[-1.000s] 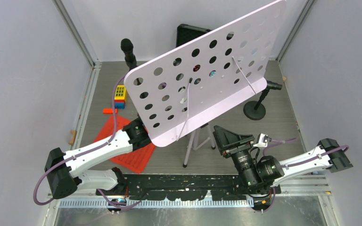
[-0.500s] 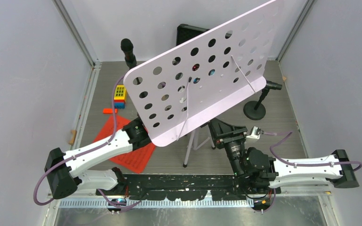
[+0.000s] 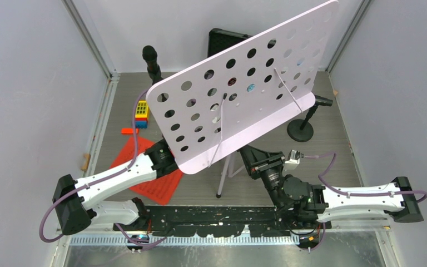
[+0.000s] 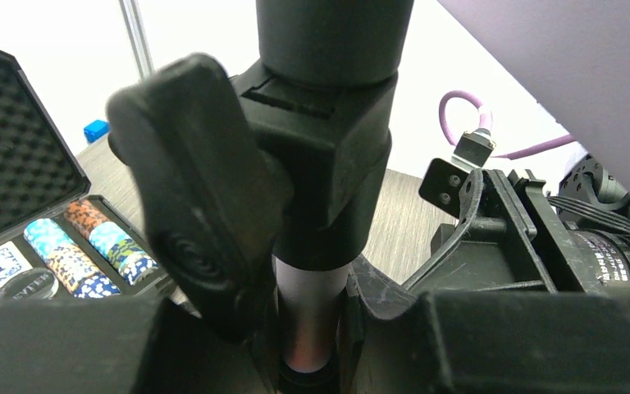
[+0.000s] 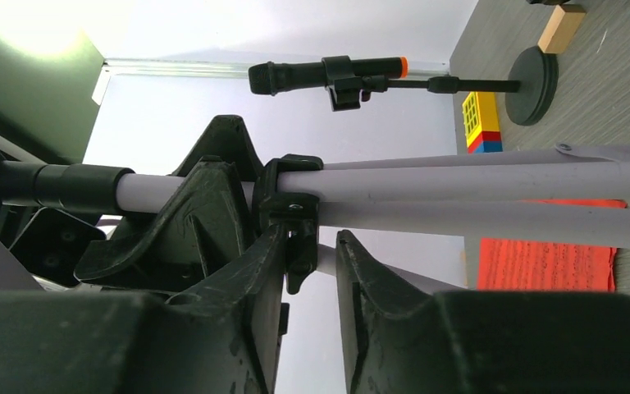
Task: Pack up the instrument practice props
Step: Unscrew the knob on the music stand.
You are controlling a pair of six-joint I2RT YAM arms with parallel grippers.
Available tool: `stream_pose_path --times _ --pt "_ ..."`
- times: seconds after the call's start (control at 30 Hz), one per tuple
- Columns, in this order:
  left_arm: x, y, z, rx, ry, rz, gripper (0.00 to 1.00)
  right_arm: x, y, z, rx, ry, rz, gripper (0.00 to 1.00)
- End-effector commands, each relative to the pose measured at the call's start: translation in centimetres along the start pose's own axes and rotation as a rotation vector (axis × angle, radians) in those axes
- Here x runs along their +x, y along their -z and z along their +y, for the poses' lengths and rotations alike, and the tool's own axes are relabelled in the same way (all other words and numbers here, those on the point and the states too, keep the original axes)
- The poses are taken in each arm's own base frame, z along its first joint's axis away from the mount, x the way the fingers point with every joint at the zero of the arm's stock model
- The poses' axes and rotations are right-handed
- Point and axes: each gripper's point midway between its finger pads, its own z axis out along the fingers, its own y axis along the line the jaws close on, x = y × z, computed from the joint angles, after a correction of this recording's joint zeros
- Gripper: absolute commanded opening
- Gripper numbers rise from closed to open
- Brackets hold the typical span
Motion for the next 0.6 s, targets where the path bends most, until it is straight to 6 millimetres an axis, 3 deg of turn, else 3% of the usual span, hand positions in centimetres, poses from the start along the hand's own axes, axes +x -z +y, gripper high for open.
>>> stream_pose_path --times 0.0,0.1,0.2,0.27,0.4,0.53,0.57 --pt "0.5 0.0 -0.2 -0.009 0.089 0.026 0.0 -0.3 -0.1 0.8 -0.001 -0.053 -0.019 0.28" --pt "0.5 0.0 -0.2 -0.008 0.091 0.027 0.0 -0.5 -0.1 0.9 -0.003 -0.061 -0.022 0.19" --pt "0.6 -0.1 -0.2 -0.008 0.094 0.029 0.0 -0.5 -0.1 0.9 -0.003 -0.061 -0.022 0.03" --pt "0.6 -0.1 -0.2 -0.008 0.096 0.03 0.0 -0.4 -0.1 0.9 -0.004 -0.039 -0.021 0.01" --pt "0.7 -0.2 -0.3 -0.004 0.098 0.03 0.0 -0.9 -0.2 0.3 0.016 0.196 -0.04 0.0" --pt "0.8 -0.4 -0.3 -0.001 0.102 0.037 0.0 -0.7 -0.8 -0.2 0.024 0.532 -0.063 0.0" --pt "0.9 -0.4 -0.2 -0.003 0.104 0.039 0.0 -0.3 -0.9 -0.6 0.025 0.681 -0.05 0.0"
